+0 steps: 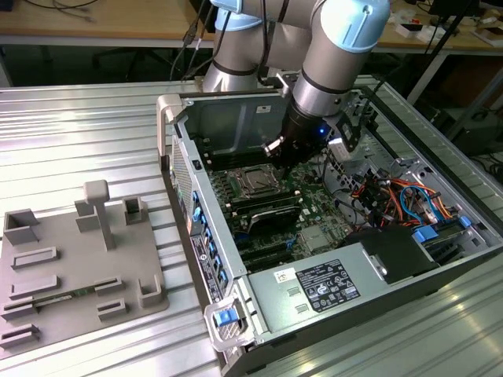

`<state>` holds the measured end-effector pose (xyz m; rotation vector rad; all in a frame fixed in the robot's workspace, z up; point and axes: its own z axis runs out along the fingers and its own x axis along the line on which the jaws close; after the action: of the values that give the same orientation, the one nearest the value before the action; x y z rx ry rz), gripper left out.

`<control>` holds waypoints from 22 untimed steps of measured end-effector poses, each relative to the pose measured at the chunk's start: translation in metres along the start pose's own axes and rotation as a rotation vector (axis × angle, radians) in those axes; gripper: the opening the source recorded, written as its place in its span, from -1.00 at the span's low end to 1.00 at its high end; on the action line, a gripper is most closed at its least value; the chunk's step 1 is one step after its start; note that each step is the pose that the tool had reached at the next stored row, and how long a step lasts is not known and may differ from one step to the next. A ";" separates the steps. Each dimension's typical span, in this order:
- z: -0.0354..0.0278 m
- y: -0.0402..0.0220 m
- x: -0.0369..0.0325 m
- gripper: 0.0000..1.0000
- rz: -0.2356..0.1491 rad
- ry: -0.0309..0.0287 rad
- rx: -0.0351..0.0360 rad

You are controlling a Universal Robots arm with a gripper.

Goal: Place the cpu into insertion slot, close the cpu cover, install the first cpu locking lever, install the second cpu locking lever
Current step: 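Install the second cpu locking lever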

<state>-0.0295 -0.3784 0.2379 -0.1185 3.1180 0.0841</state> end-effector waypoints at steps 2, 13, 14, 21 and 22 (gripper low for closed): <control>-0.0003 -0.0057 0.0007 -0.79 0.000 -0.0001 0.0000; -0.0004 -0.0088 0.0071 -0.79 0.000 -0.0001 0.0000; -0.0004 -0.0088 0.0075 -0.79 0.000 0.0000 0.0001; 0.0008 -0.0087 0.0093 -0.79 0.000 0.0000 0.0000; 0.0009 -0.0087 0.0093 -0.79 0.000 0.0000 0.0000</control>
<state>-0.0382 -0.3877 0.2364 -0.1185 3.1180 0.0841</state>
